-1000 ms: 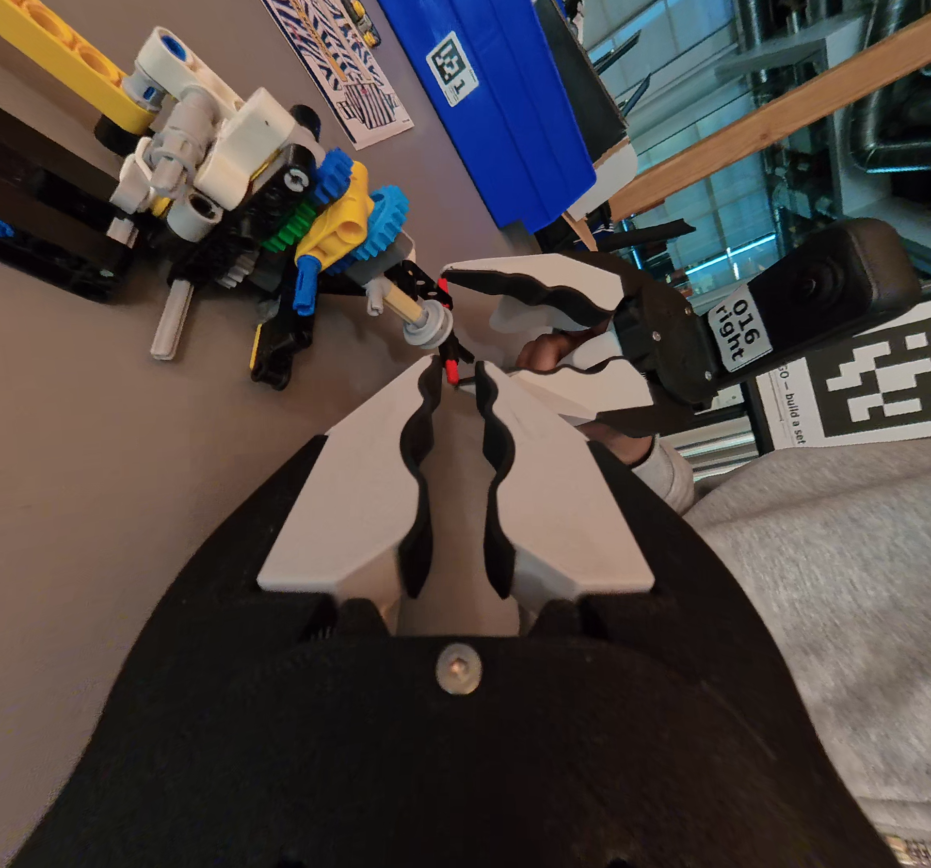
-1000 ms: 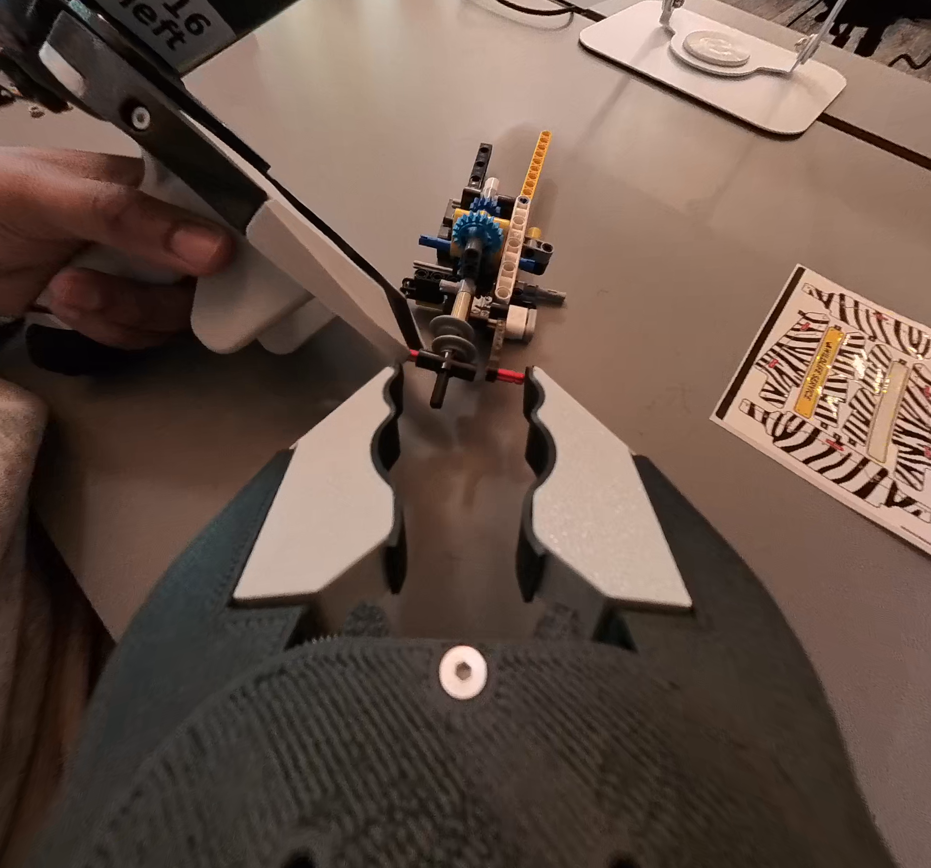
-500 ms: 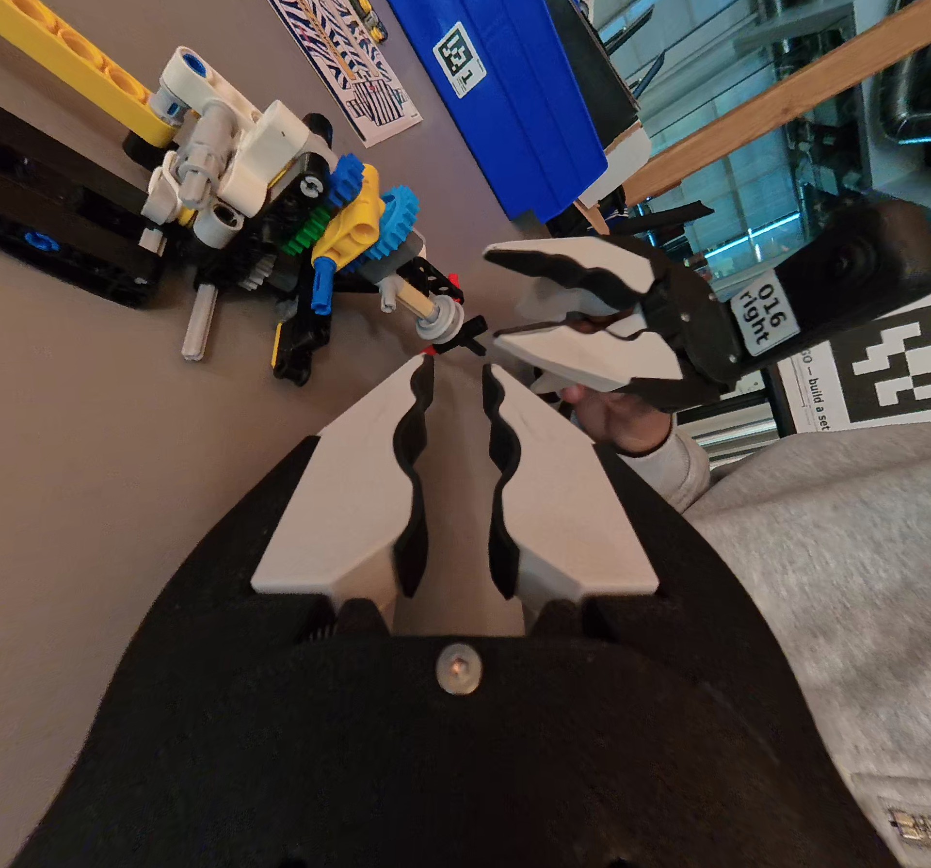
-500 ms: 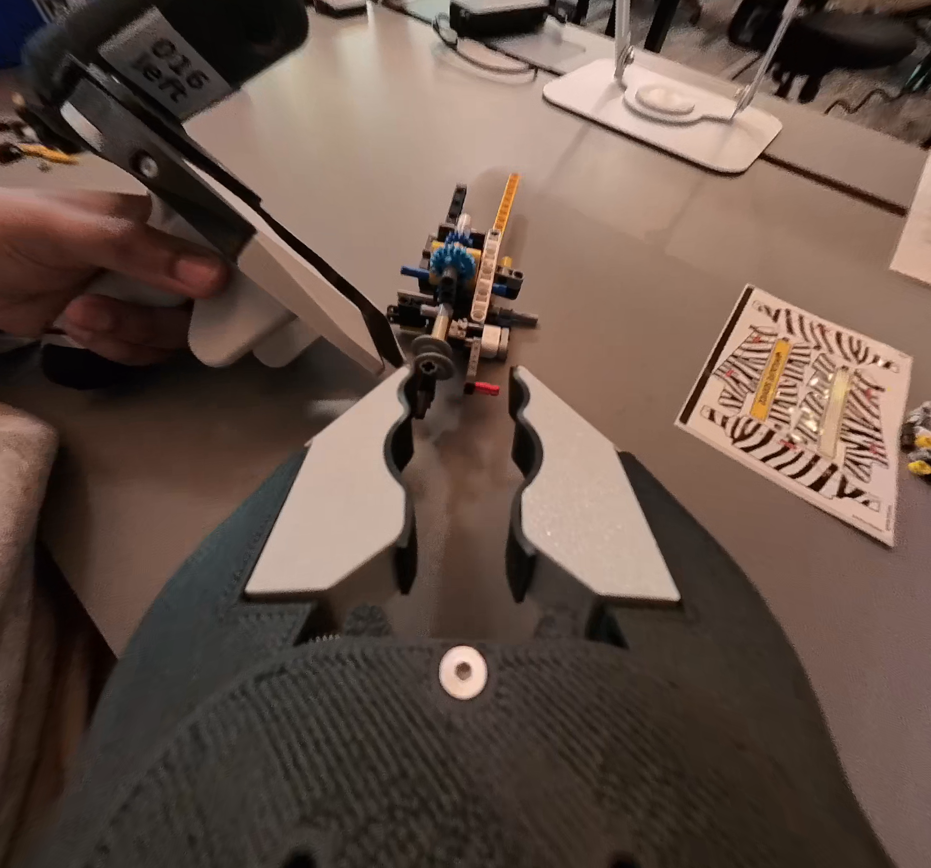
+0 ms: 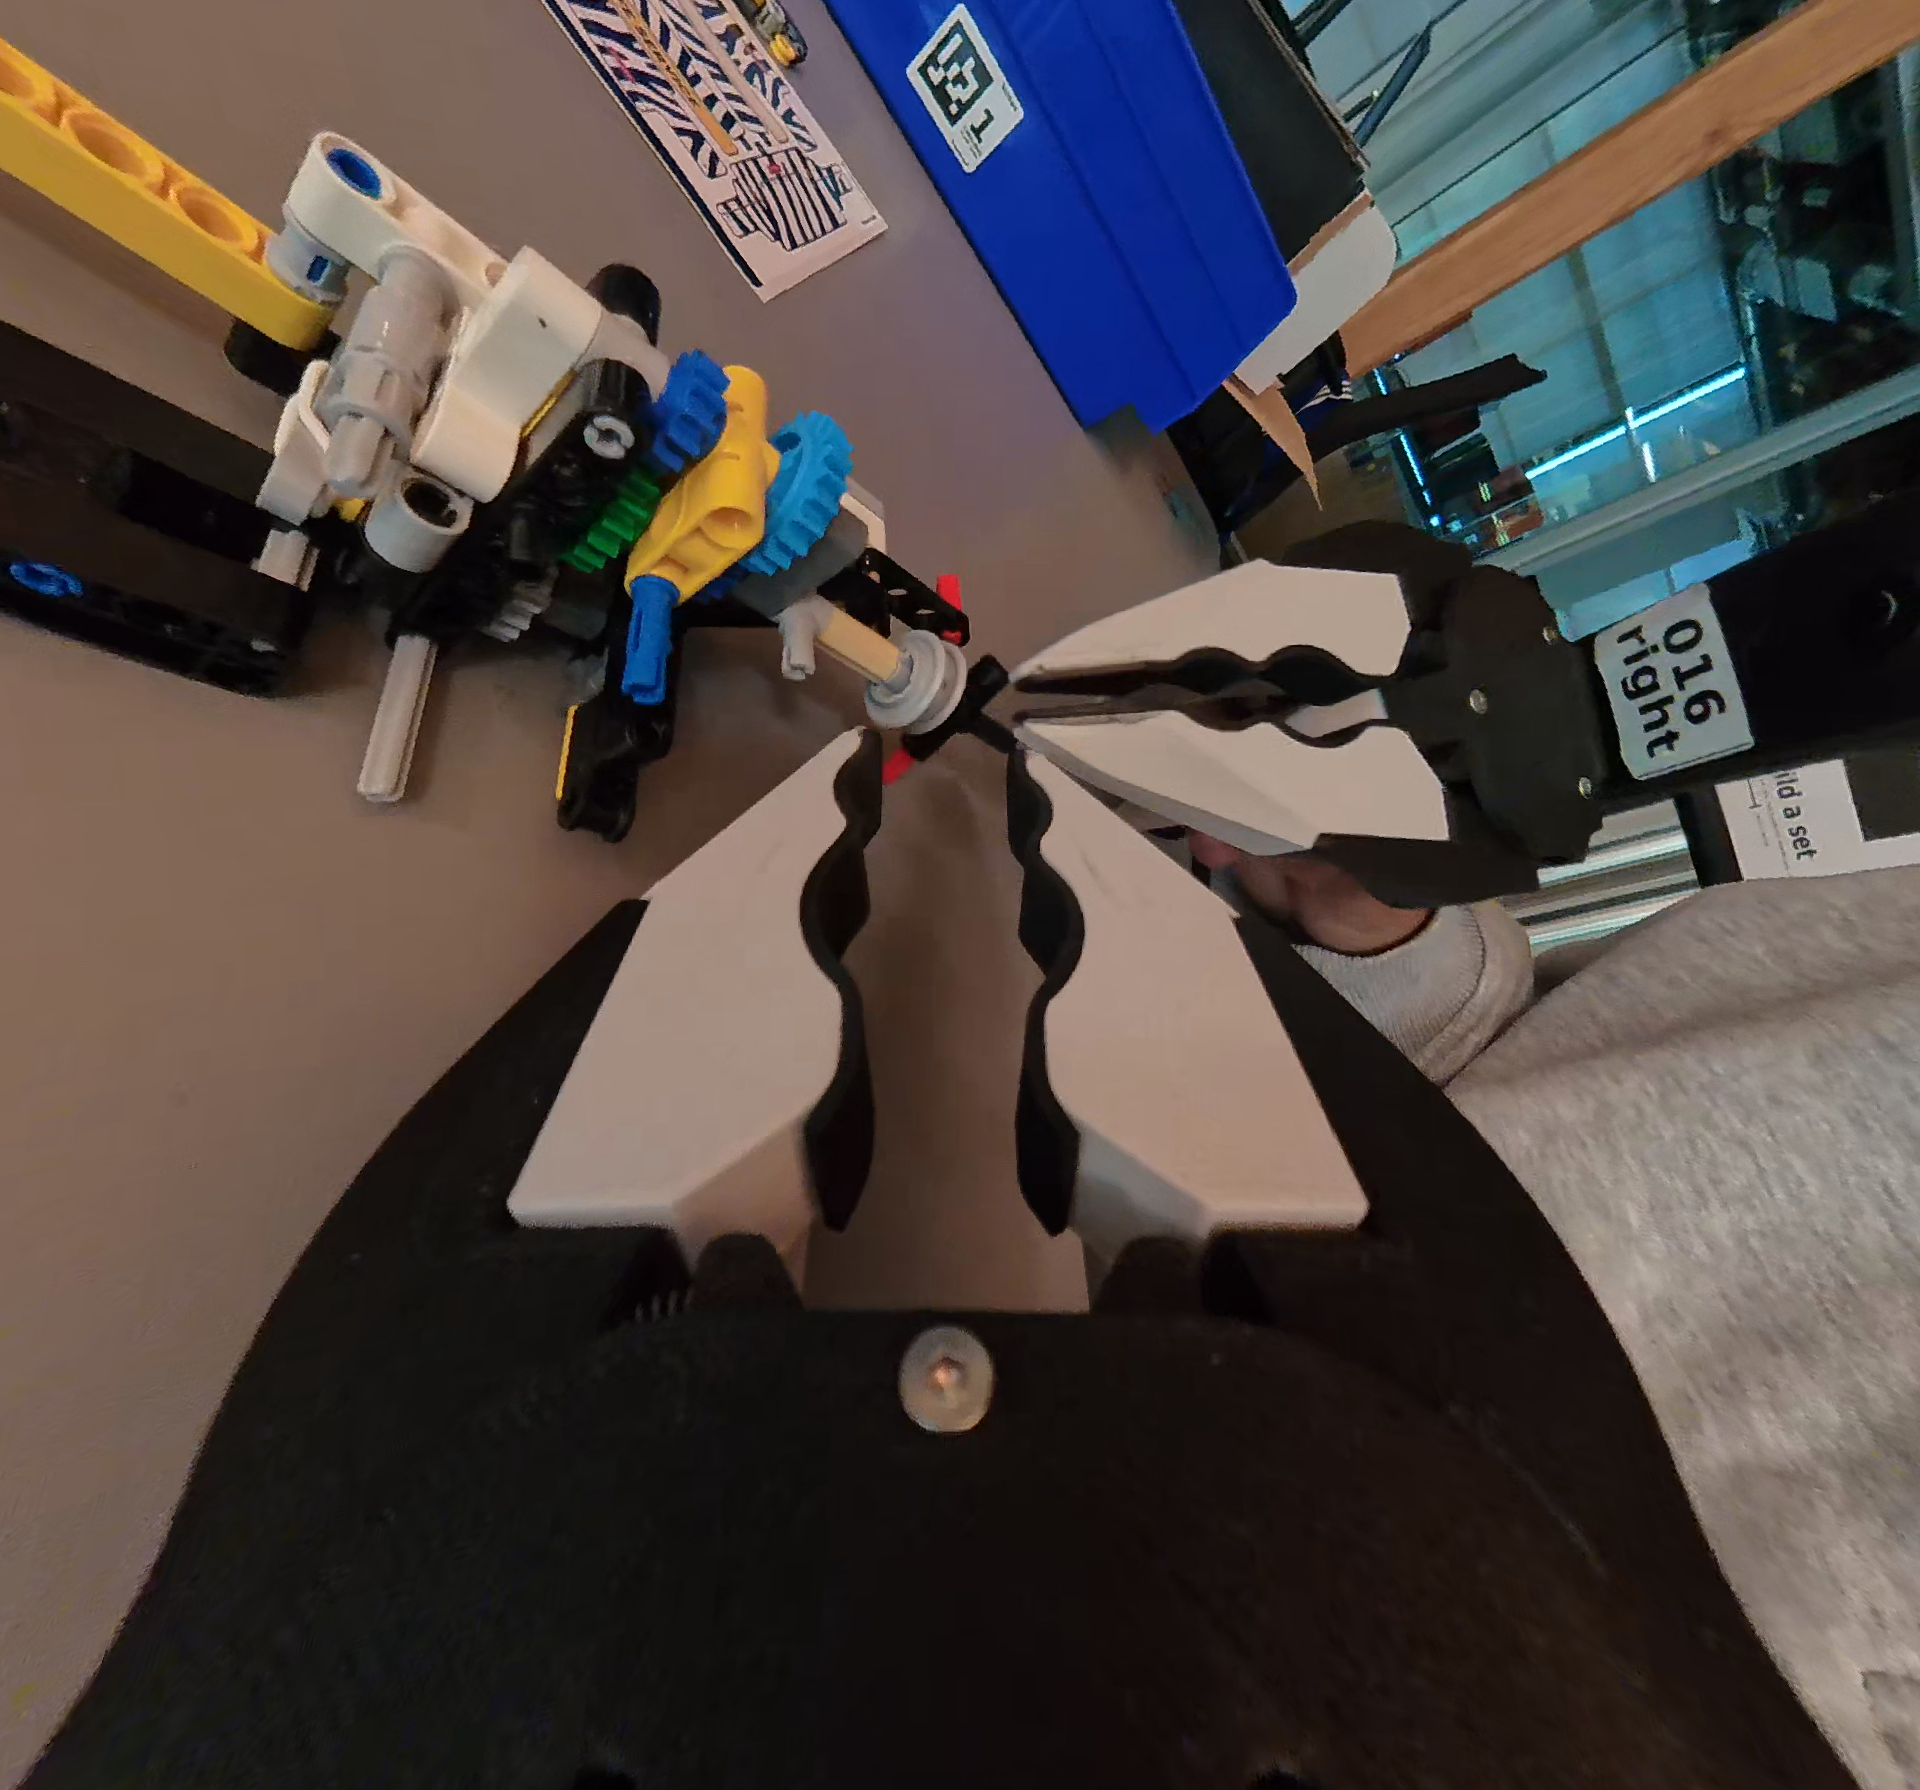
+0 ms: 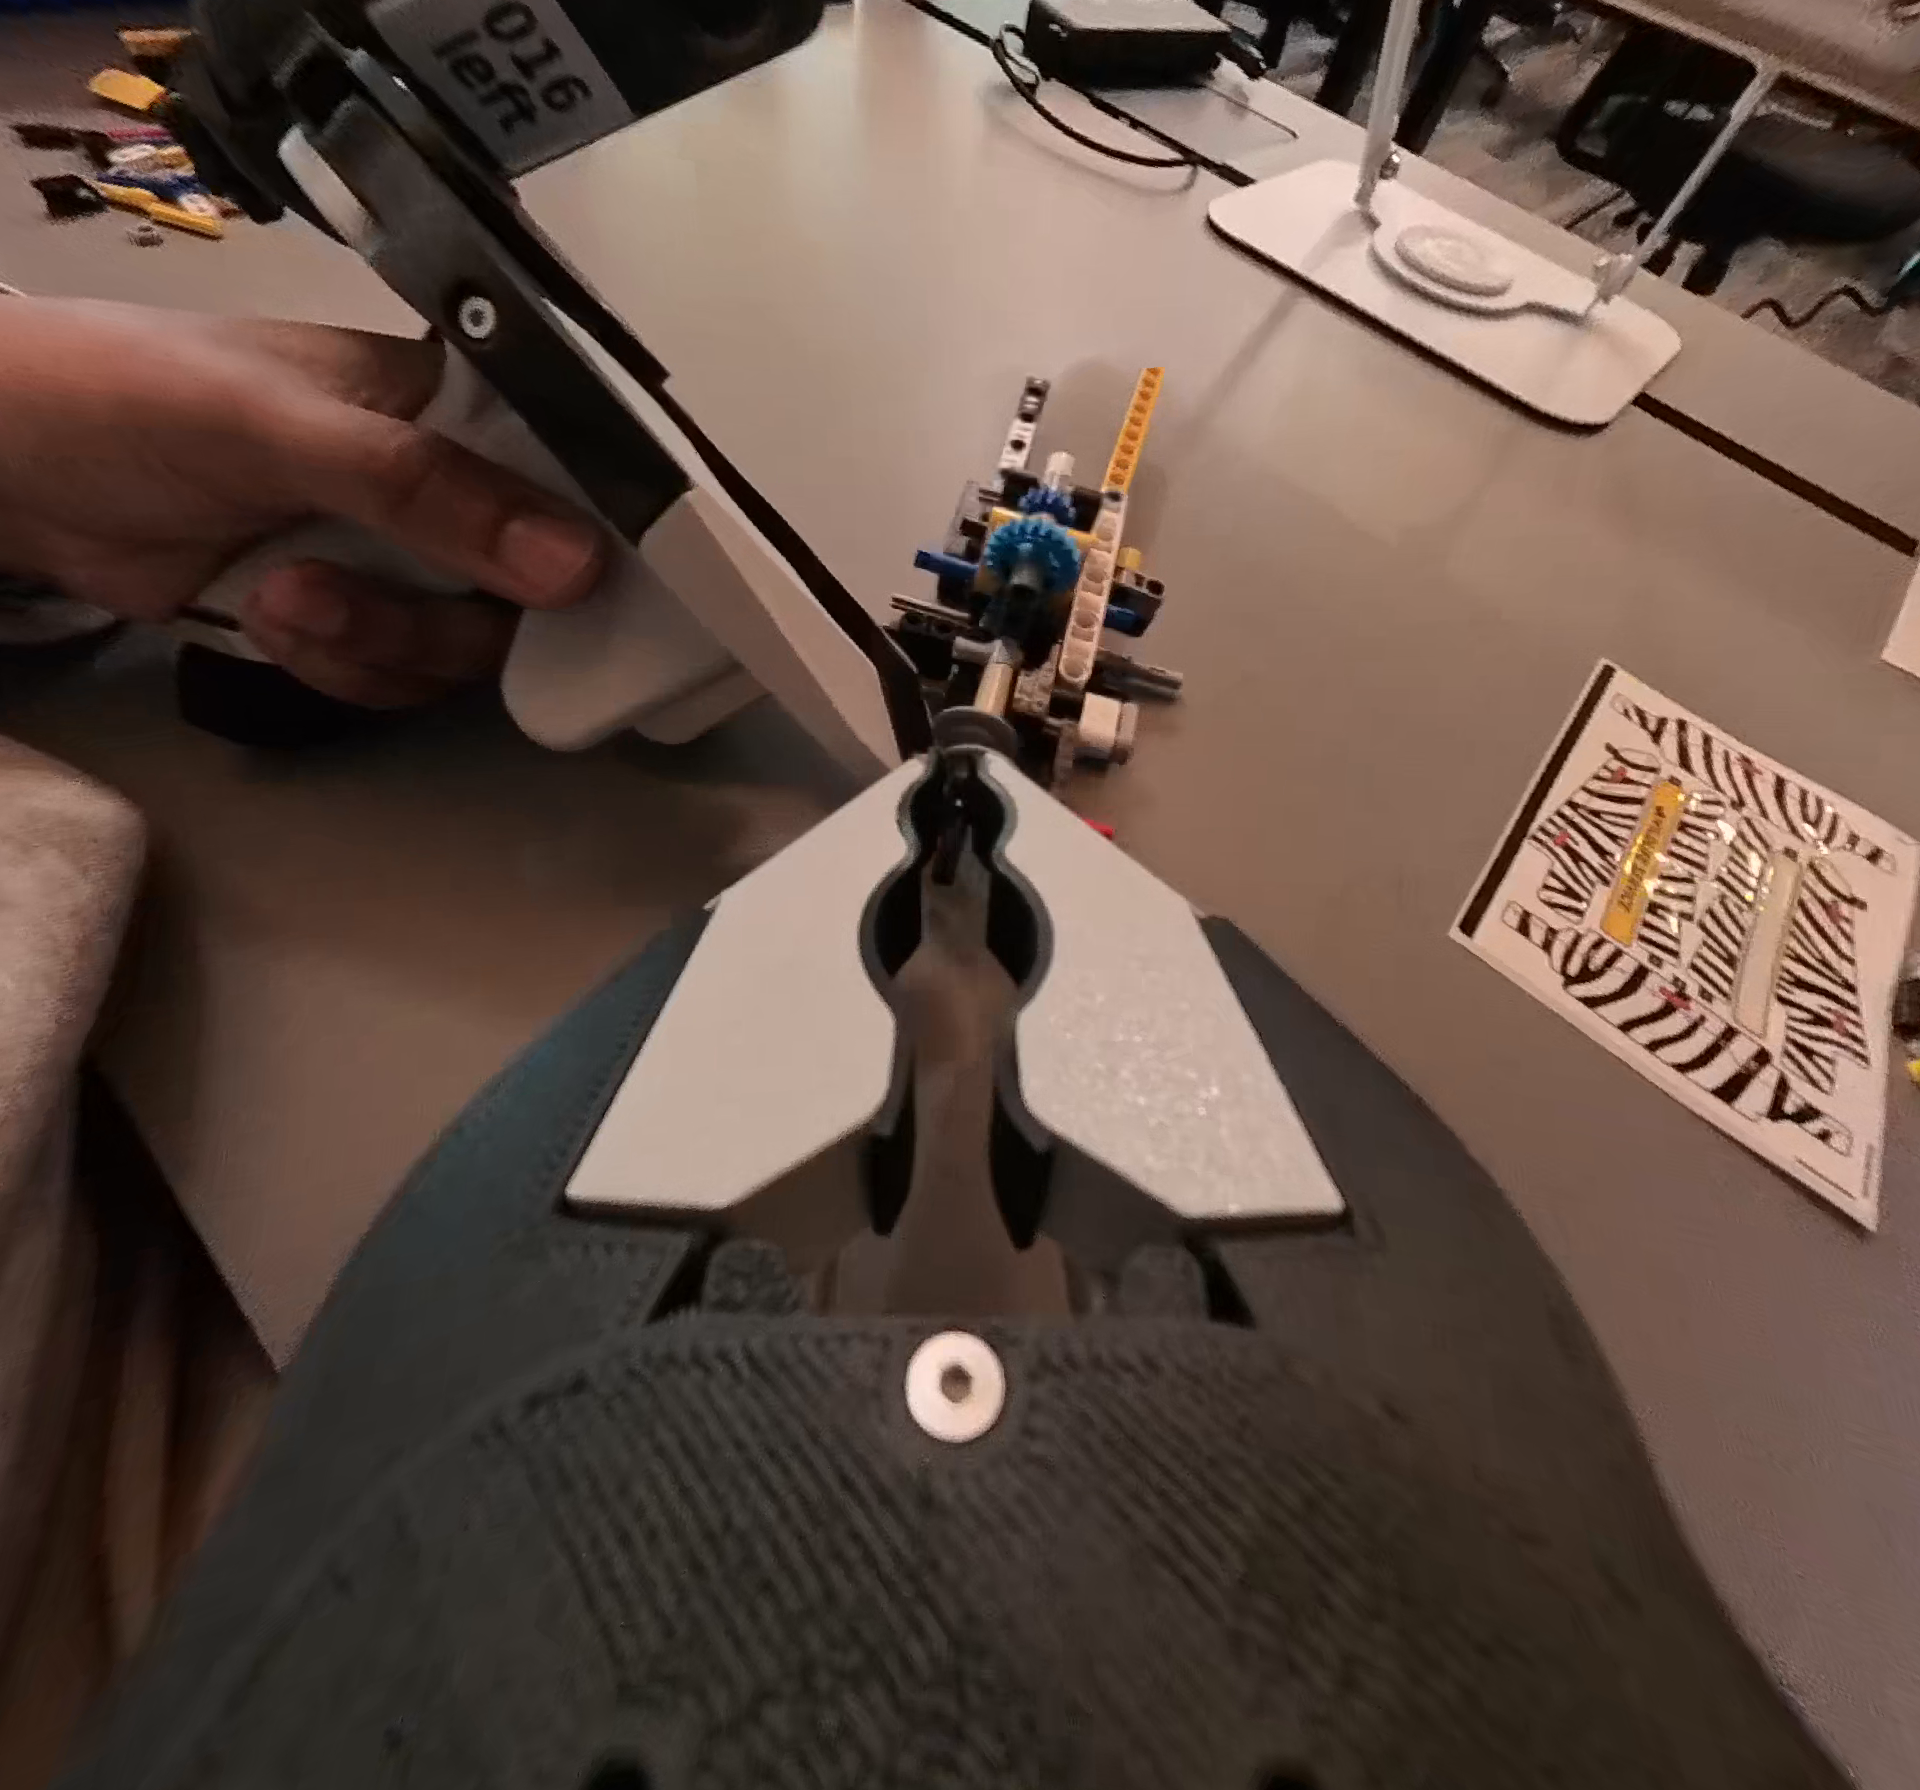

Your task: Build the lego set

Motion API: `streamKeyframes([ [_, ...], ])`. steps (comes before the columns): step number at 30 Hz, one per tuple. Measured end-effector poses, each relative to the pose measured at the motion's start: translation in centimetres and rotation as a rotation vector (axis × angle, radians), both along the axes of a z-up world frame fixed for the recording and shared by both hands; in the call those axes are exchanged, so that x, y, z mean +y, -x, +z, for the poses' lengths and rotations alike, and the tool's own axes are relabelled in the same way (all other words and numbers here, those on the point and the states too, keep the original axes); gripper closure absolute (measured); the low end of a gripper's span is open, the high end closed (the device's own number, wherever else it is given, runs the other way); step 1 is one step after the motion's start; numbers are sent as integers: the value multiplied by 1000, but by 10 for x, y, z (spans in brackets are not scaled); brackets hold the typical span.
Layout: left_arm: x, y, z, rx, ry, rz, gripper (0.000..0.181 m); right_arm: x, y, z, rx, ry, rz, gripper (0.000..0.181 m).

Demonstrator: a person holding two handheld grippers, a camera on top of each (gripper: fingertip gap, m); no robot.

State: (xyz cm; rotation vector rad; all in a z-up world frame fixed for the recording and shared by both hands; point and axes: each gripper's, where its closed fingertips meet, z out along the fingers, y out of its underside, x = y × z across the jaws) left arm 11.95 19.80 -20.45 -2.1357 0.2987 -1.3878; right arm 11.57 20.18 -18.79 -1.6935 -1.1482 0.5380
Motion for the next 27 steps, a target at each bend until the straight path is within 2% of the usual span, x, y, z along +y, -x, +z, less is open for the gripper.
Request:
streamKeyframes([
  [6, -1, -1, 1, -8, 1, -15, 158, 5, -5, -2, 29, 57, -30, 174],
  [14, 0, -1, 6, -79, 44, -29, 169, 8, -6, -5, 7, 58, -48, 173],
  [20, 2, 0, 3, -69, 57, -17, 177, 9, -6, -6, 8, 62, -53, 173],
  [27, 3, 0, 4, -74, 60, -13, 178, 8, -6, -7, -2, 64, -48, 168],
])
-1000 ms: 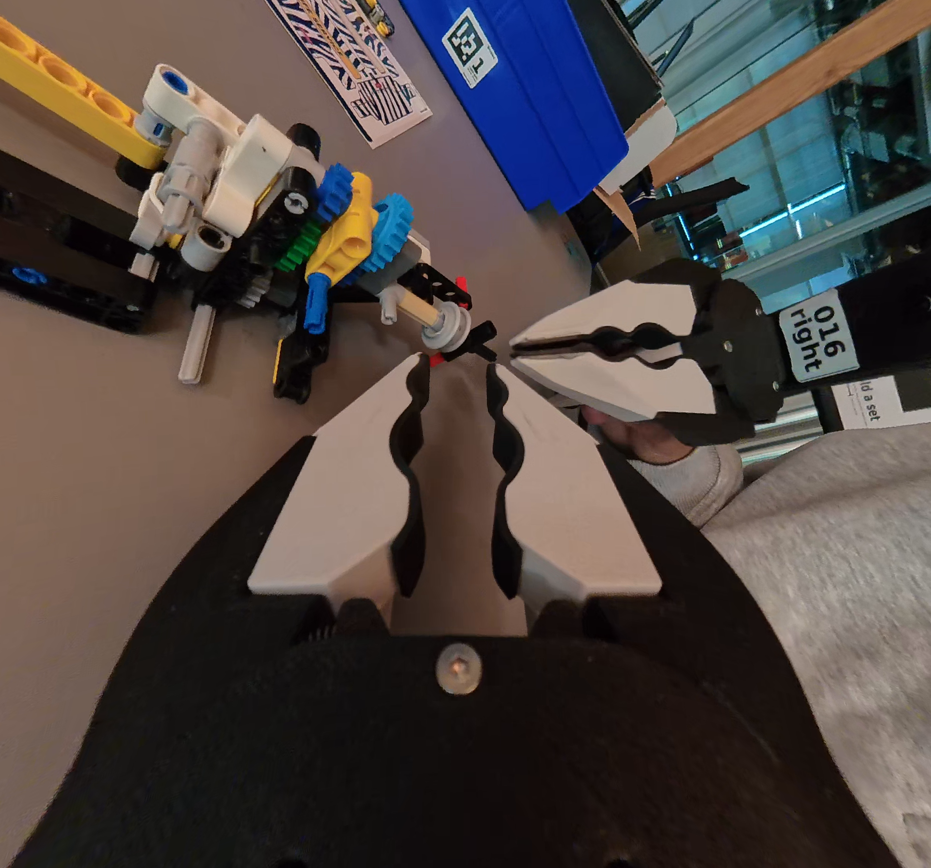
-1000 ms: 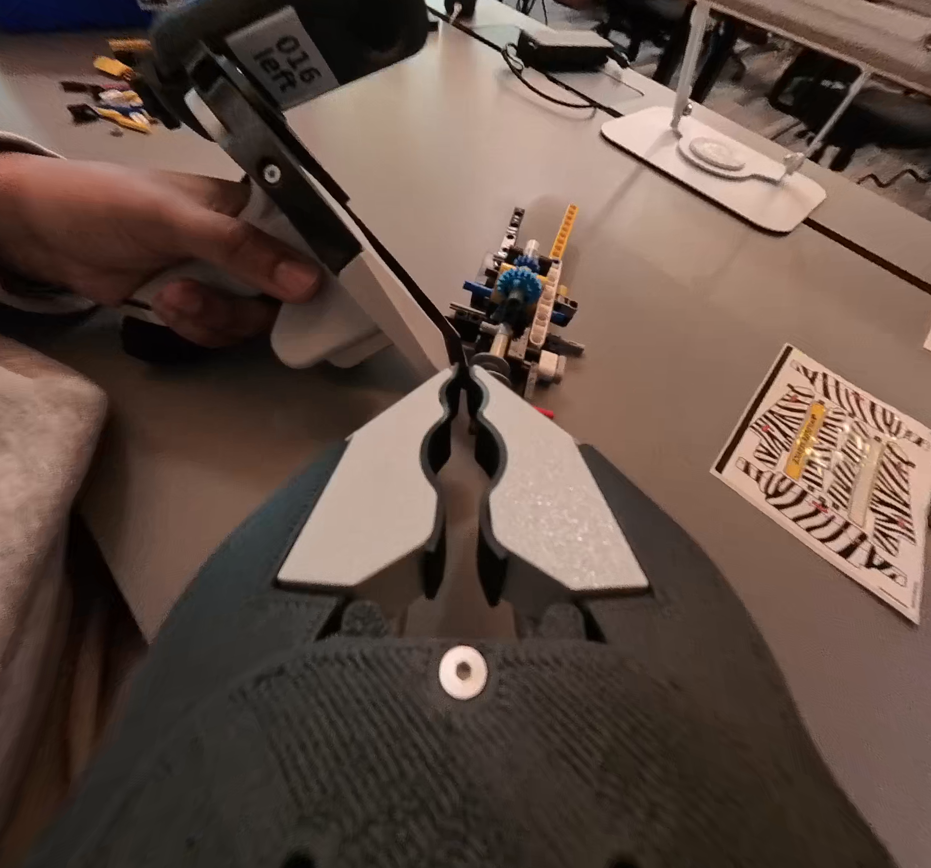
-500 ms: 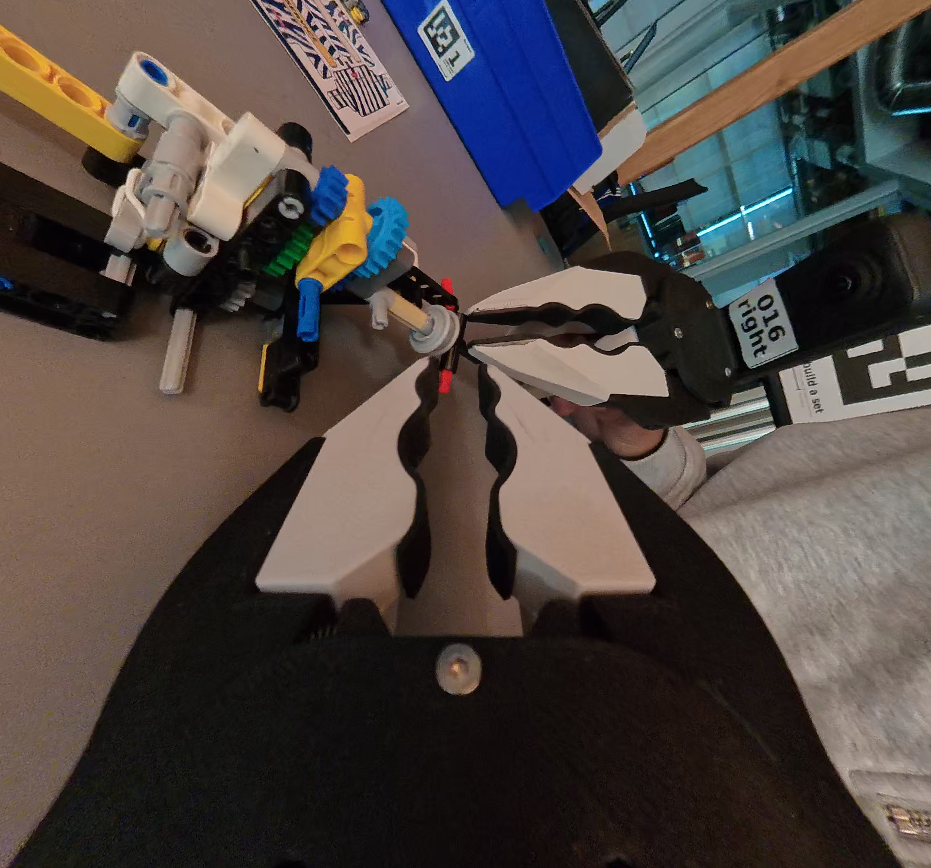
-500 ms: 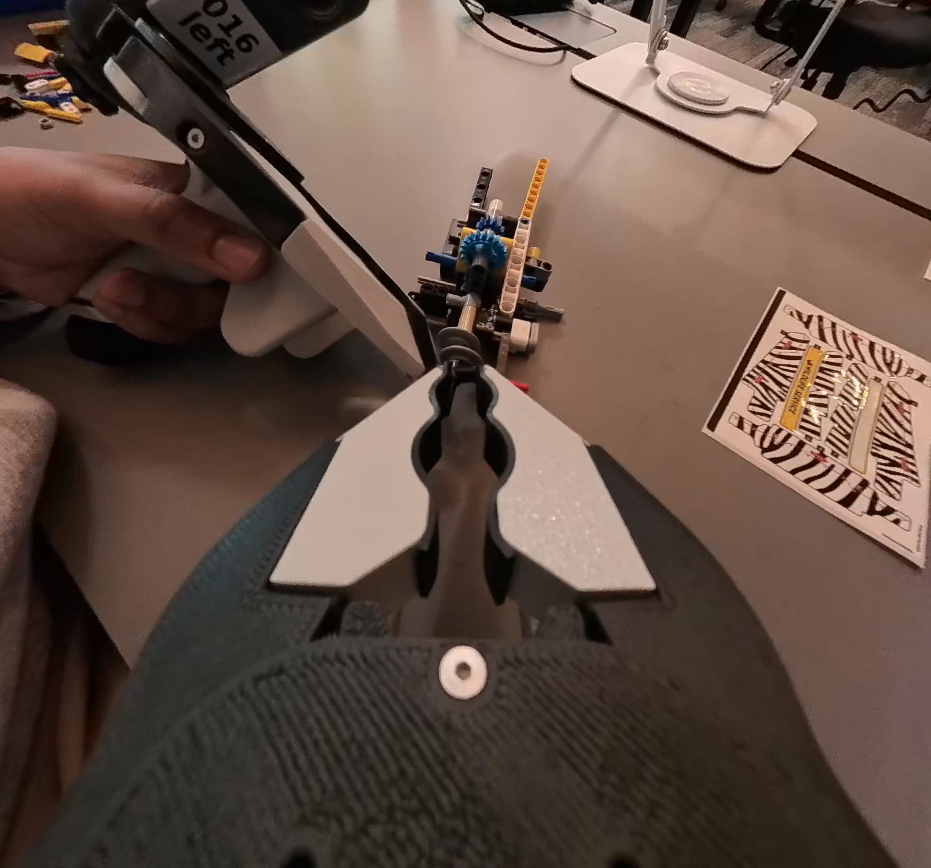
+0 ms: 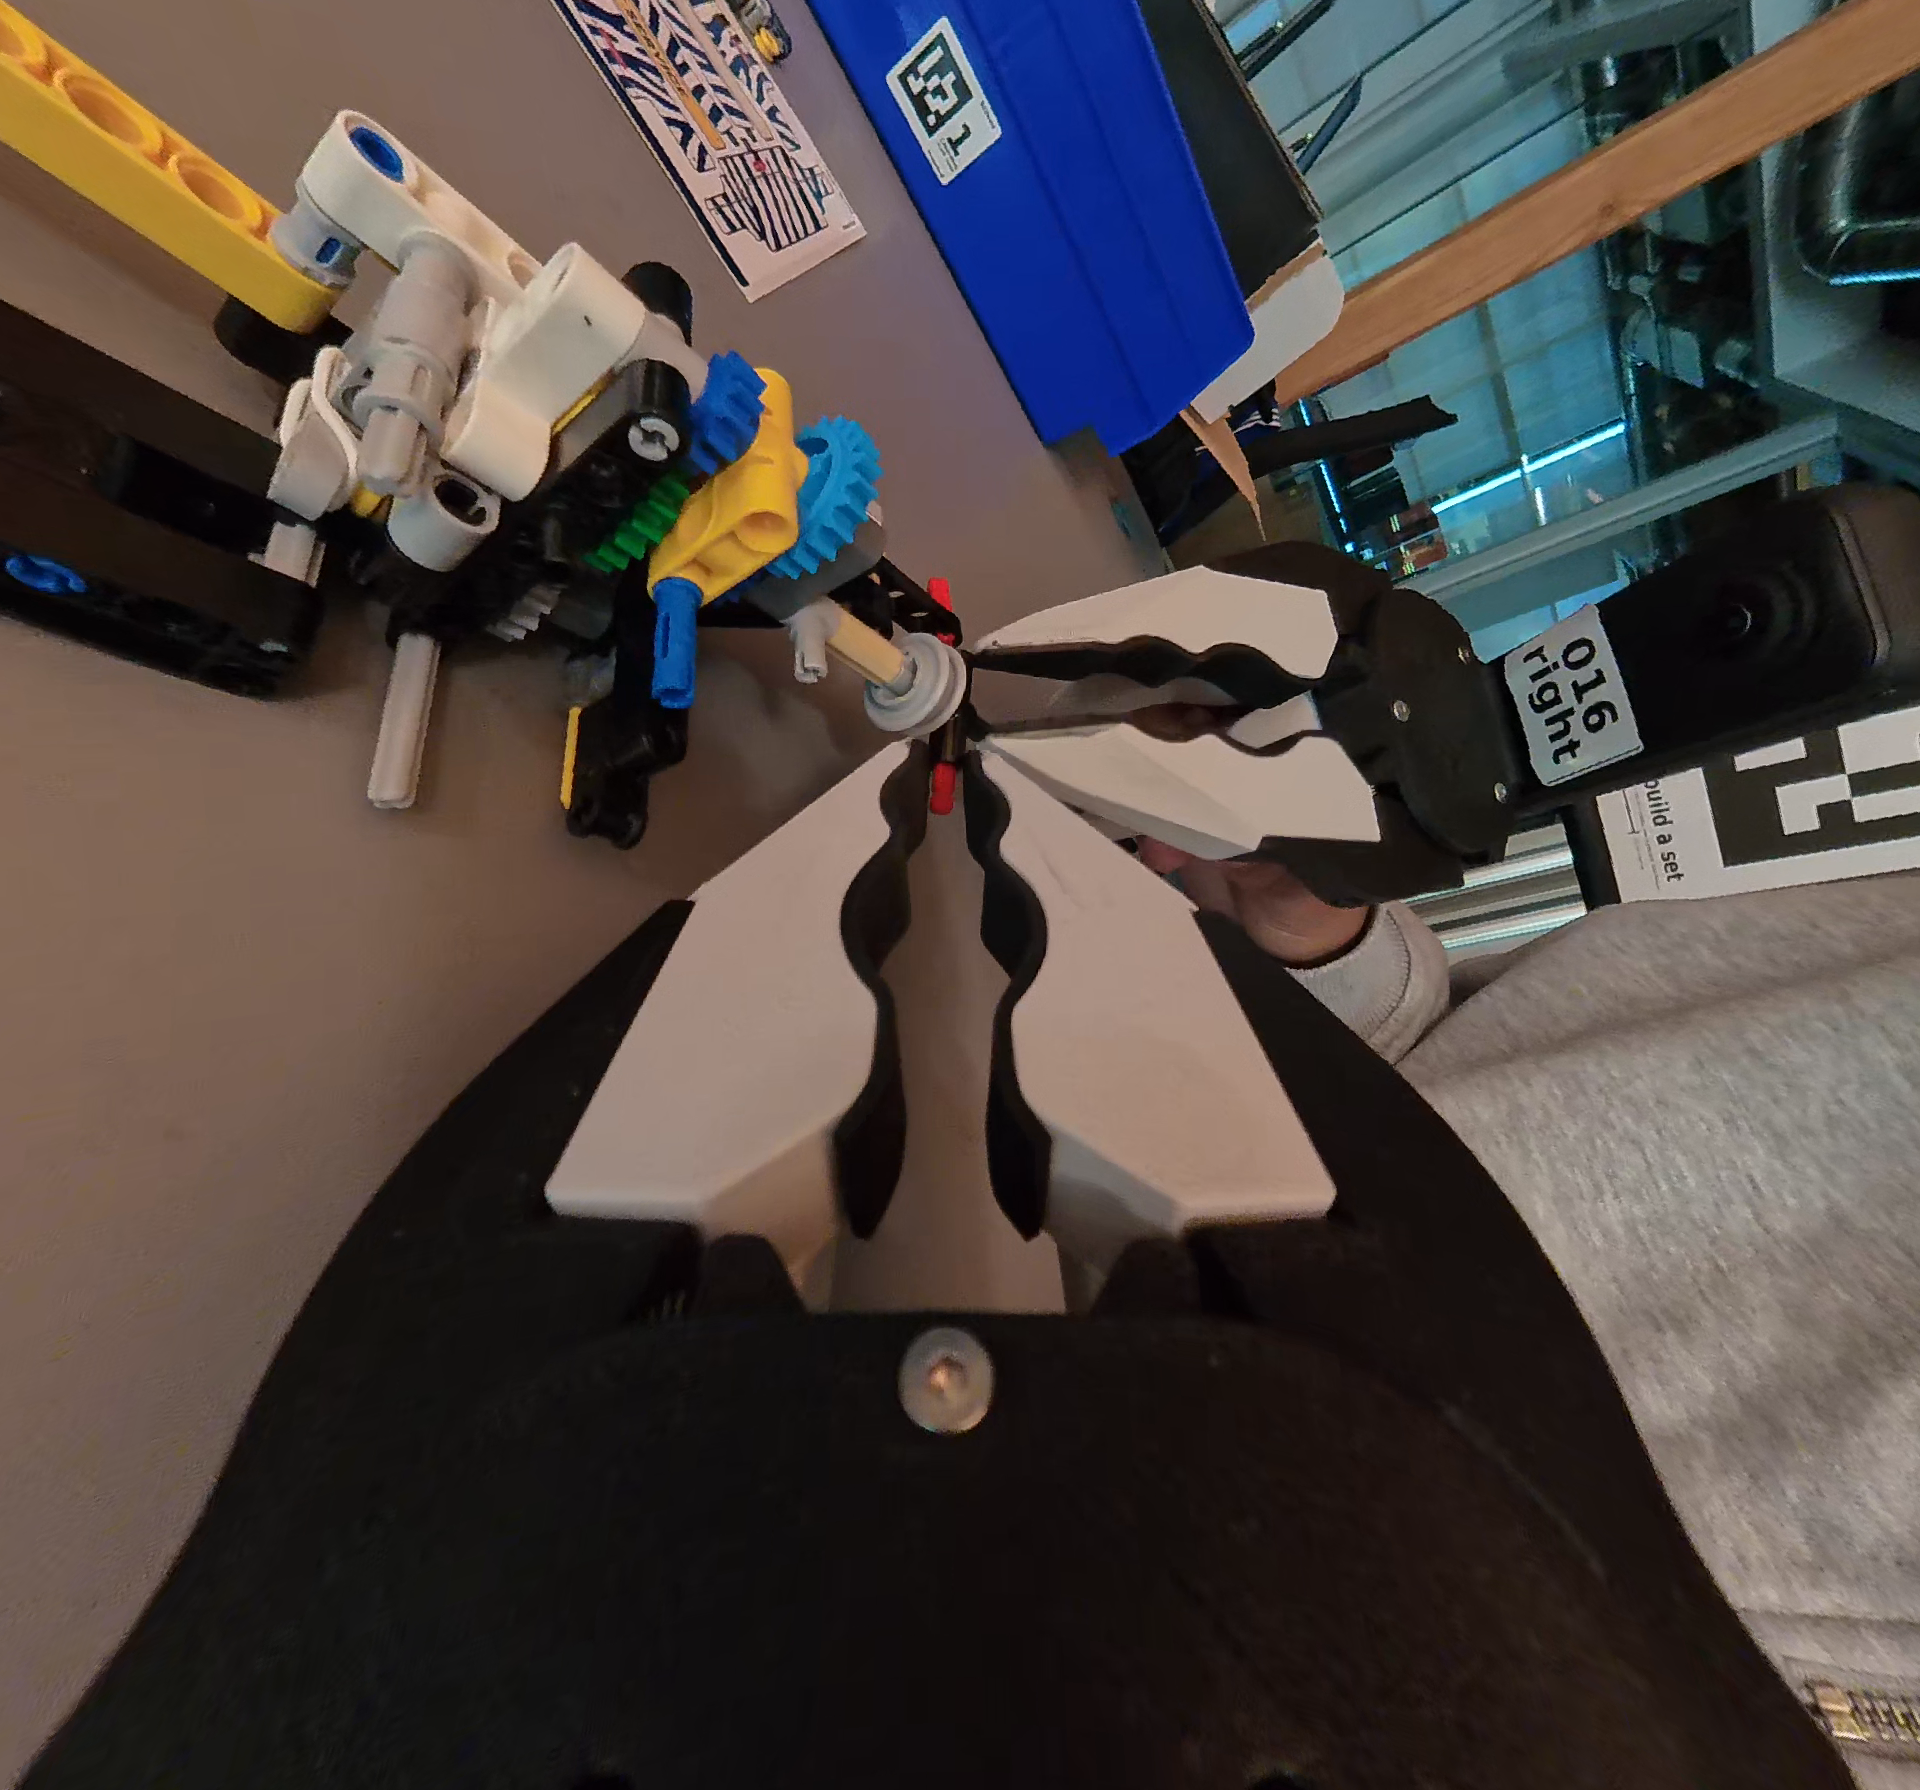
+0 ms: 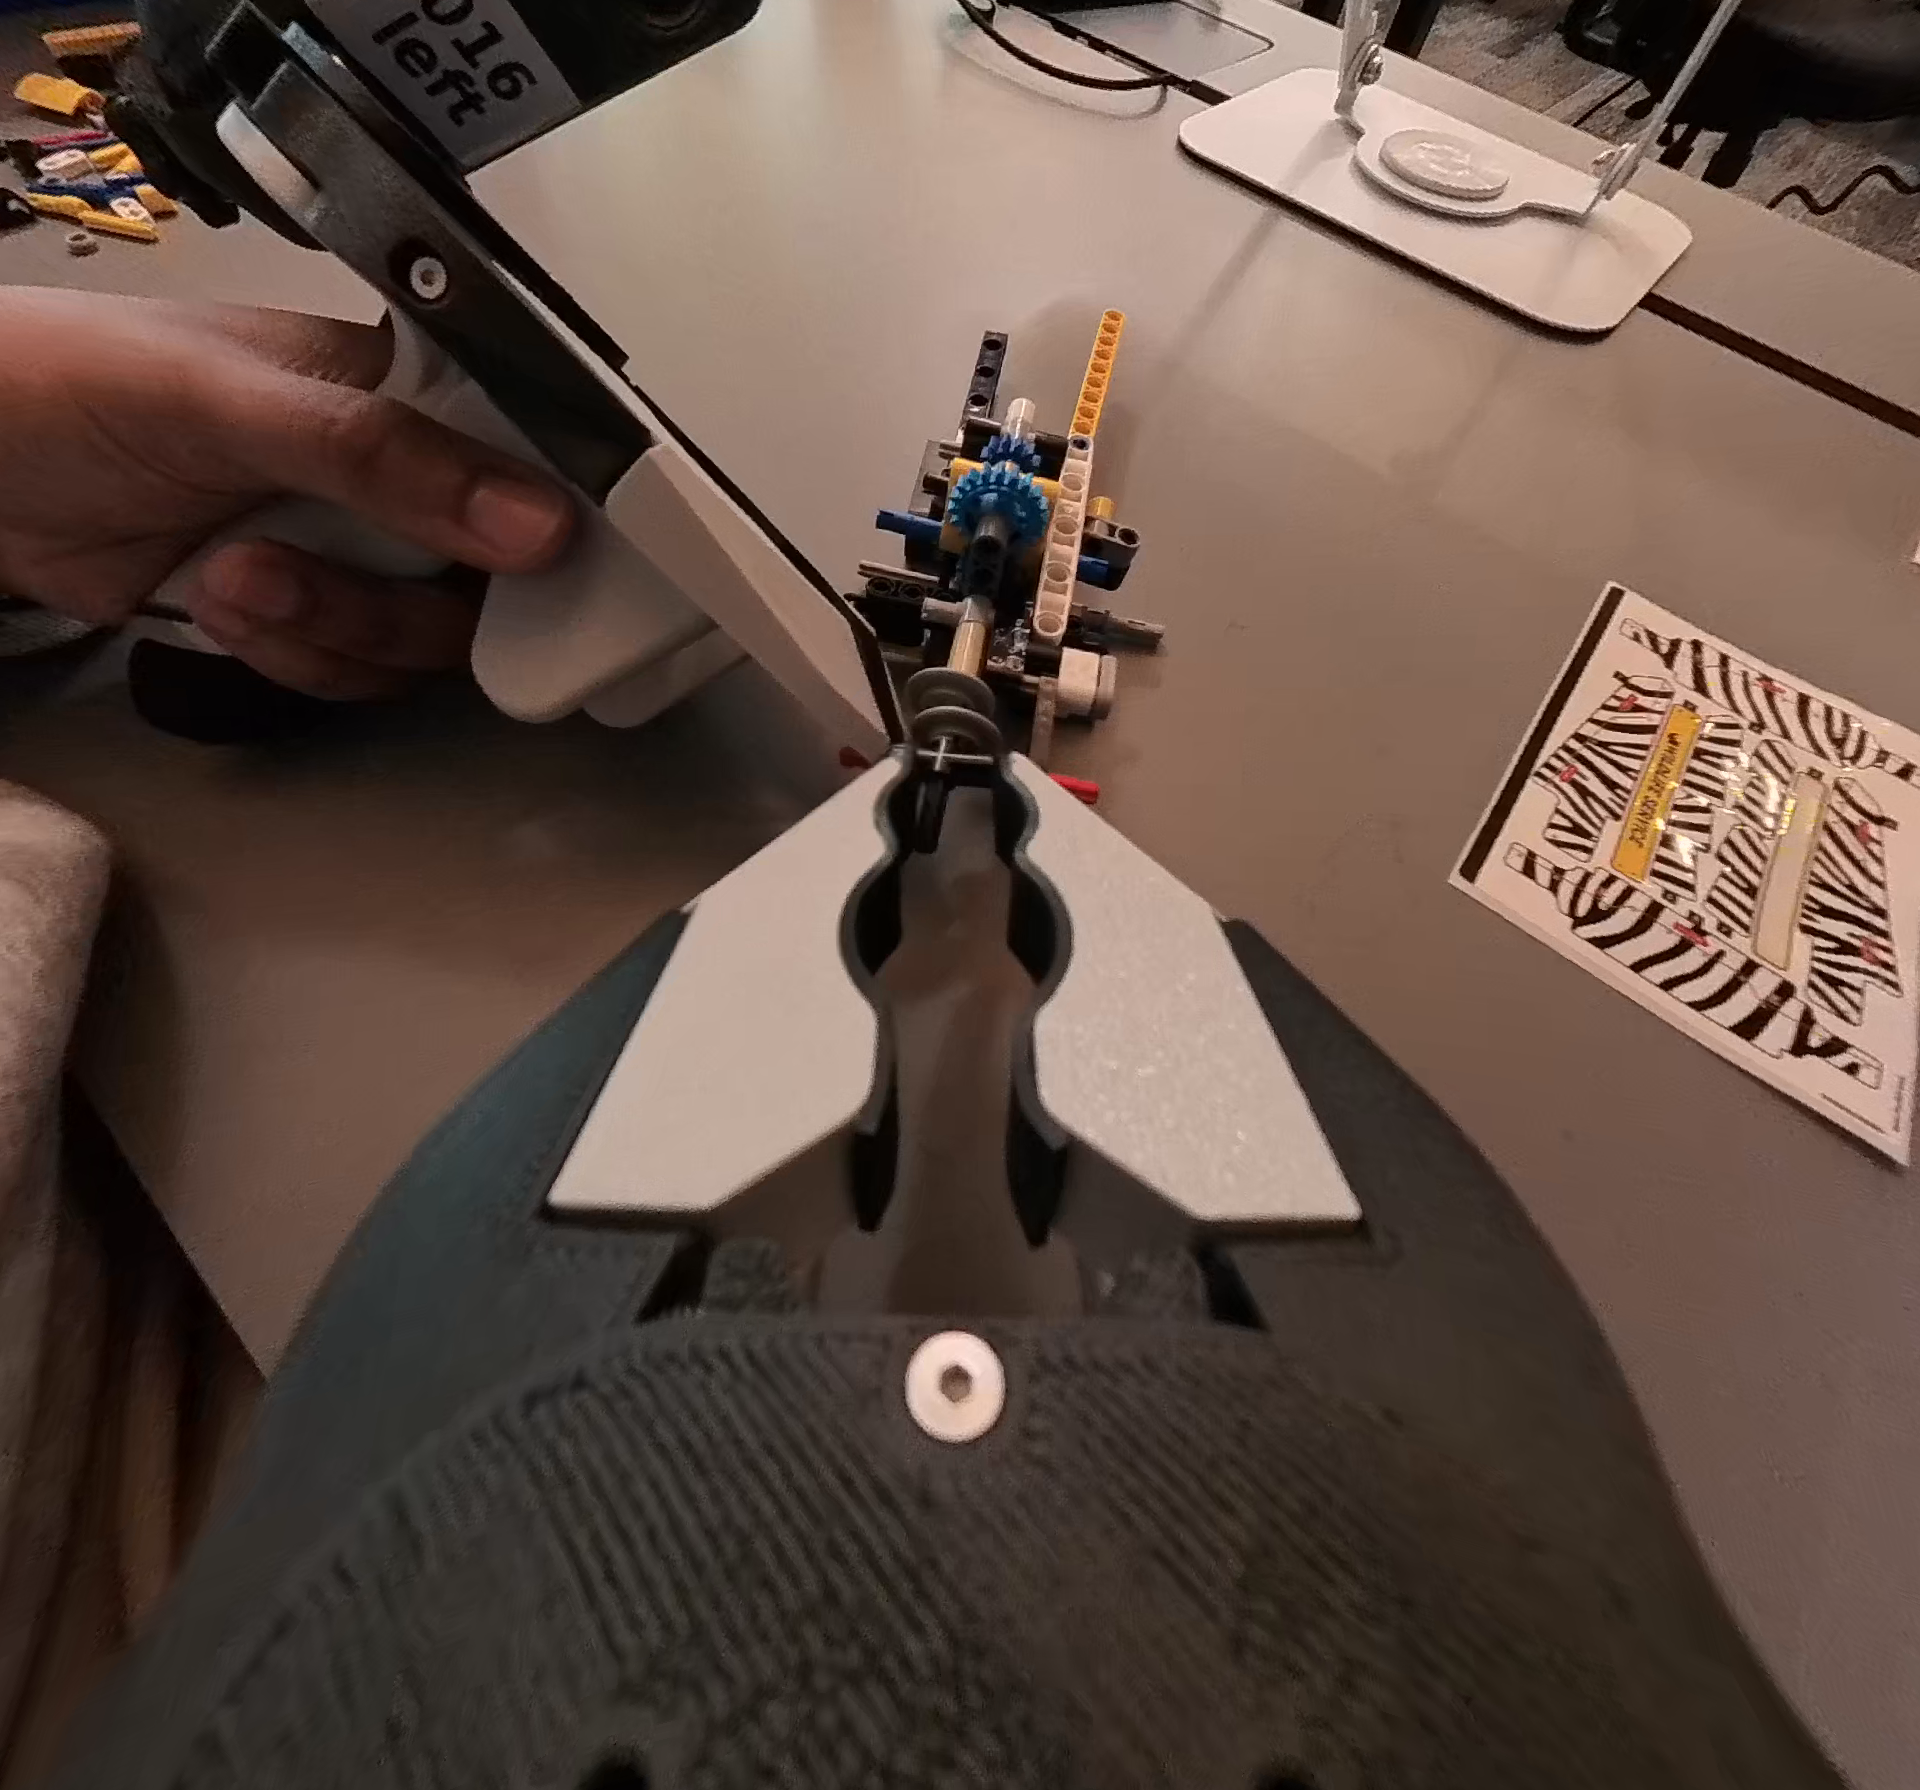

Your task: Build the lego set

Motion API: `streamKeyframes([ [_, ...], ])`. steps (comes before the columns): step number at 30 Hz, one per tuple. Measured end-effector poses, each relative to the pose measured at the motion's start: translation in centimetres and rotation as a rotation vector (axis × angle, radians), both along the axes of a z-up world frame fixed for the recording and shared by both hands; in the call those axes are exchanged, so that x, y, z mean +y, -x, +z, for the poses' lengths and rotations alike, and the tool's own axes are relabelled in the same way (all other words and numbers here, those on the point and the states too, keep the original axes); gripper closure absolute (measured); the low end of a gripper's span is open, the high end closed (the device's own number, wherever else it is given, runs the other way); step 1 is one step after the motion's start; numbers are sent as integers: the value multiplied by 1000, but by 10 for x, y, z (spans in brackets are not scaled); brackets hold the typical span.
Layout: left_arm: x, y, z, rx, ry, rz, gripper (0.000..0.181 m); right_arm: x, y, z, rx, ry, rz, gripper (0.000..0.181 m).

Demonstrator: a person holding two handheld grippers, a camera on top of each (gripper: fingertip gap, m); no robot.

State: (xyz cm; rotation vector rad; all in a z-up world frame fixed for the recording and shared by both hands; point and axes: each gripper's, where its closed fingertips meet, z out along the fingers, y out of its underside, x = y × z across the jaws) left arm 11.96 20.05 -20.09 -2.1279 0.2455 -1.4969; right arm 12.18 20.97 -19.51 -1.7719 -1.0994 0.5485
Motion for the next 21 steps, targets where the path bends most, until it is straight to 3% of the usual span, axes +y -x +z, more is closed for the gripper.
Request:
streamKeyframes([
  [5, 0, 0, 0, -3, 1, 2, 178, 3, -2, 1, -13, -35, -20, 138],
  [21, 1, 2, 4, -48, 25, 0, 179, 5, -2, -8, -47, 12, -24, 136],
])
